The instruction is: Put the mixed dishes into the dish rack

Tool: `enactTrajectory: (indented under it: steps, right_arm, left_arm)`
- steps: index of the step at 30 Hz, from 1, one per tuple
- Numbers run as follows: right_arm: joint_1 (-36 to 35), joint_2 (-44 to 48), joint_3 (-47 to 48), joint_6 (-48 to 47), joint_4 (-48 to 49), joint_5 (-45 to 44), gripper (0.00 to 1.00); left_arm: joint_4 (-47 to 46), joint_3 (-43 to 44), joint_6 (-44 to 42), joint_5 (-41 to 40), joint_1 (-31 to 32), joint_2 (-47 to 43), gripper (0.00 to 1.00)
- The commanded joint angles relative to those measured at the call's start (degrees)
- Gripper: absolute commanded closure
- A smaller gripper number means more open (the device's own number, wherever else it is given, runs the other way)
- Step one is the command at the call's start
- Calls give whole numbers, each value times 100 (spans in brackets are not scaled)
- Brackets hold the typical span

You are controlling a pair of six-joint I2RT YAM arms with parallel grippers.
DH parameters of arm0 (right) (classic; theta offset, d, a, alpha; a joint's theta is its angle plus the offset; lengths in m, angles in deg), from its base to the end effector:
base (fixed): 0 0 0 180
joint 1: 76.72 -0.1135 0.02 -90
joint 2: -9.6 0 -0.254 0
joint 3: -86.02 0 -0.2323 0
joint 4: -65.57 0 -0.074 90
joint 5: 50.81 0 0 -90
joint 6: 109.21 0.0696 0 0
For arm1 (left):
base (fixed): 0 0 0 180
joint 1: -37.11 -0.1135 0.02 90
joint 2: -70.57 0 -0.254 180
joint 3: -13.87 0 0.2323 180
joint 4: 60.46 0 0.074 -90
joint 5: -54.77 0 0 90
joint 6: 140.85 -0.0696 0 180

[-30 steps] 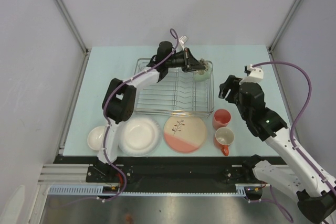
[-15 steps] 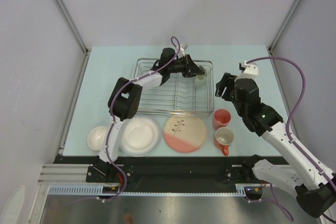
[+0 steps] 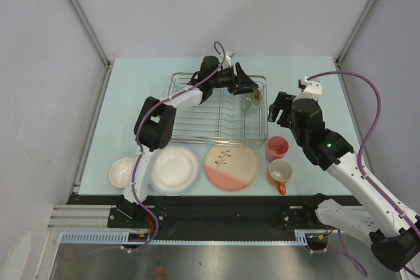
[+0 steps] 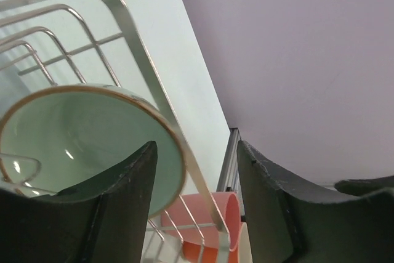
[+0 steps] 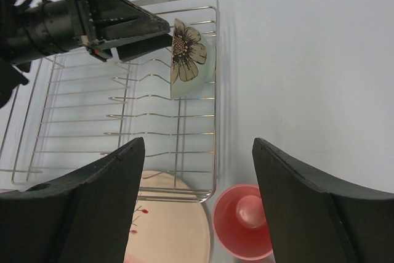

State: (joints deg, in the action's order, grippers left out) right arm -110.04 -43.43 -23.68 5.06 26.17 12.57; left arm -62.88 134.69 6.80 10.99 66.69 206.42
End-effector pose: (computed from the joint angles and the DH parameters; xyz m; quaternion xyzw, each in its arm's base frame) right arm 0.1970 0.0922 0.3341 0.0644 0.8150 0.0943 0.5681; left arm 0.4499 -0.3131 0.2035 0.0640 0.7559 -0.6184 0.2050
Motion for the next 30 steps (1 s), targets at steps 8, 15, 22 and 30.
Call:
enactTrajectory:
  steps: [8, 15, 22, 30]
  right_arm:
    - [-69, 311, -66, 78, 104, -450, 16]
    - [-104, 303, -102, 209, -132, -853, 0]
    - [307, 109, -233, 1227, -554, -480, 0]
    - [291, 302, -418, 931, -405, -529, 2]
  left_arm:
    - [3516, -319, -3002, -330, -392, -2982, 2]
    - [6544, -1239, -7212, -3080, -506, -5274, 0]
    - [7651, -3499, -8471, -4323, -594, -8131, 1]
    - [8154, -5080, -9245, -4595, -655, -9340, 0]
